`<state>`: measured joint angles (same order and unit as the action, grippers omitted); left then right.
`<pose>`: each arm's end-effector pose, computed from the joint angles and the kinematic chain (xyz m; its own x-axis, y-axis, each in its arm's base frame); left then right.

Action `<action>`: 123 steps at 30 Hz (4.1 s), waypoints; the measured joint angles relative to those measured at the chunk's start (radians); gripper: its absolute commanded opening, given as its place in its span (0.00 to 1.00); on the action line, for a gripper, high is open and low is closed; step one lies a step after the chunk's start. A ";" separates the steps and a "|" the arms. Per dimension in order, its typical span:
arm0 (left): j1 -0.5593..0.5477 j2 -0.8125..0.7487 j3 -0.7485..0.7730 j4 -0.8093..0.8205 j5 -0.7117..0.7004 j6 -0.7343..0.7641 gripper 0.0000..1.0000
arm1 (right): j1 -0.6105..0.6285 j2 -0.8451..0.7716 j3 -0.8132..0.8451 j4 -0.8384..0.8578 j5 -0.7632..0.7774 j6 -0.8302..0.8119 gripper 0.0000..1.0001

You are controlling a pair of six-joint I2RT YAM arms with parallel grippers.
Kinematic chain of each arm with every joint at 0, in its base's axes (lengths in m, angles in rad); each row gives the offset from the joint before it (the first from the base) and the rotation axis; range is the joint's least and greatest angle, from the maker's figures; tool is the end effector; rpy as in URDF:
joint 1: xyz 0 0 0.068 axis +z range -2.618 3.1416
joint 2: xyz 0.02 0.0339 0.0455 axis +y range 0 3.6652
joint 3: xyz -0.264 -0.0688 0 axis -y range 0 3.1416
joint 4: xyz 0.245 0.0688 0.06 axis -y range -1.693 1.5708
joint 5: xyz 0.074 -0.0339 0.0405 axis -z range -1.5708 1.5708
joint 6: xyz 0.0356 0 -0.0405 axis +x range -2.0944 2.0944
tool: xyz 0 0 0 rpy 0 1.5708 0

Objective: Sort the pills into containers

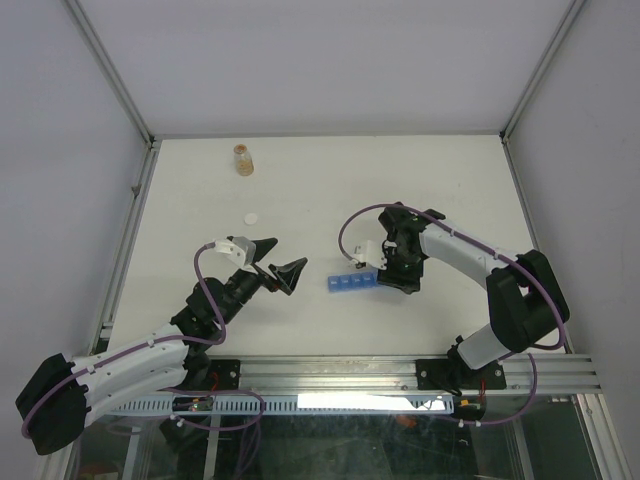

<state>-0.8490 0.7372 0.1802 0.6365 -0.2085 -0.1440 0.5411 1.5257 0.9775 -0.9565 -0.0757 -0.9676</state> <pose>0.1197 -0.1248 0.2210 -0.0339 -0.1740 -0.9842 0.5994 0.7845 -0.1593 0.2178 0.1340 0.1915 -0.0587 -0.9933 -0.0996 -0.9981 0.0601 -0.0116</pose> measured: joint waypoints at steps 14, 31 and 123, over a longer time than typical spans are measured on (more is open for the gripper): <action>0.000 0.000 0.000 0.000 0.000 0.000 0.99 | 0.007 0.001 0.005 0.005 0.012 0.002 0.00; 0.000 0.000 0.000 0.000 0.000 0.000 0.99 | 0.021 0.002 0.006 0.012 0.027 0.008 0.00; 0.000 0.001 0.000 0.000 0.000 0.000 0.99 | 0.071 0.023 0.042 -0.021 0.089 0.072 0.00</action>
<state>-0.8490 0.7383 0.1802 0.6361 -0.2081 -0.1440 0.6121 1.5482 1.0199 -0.9771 0.0135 -0.8959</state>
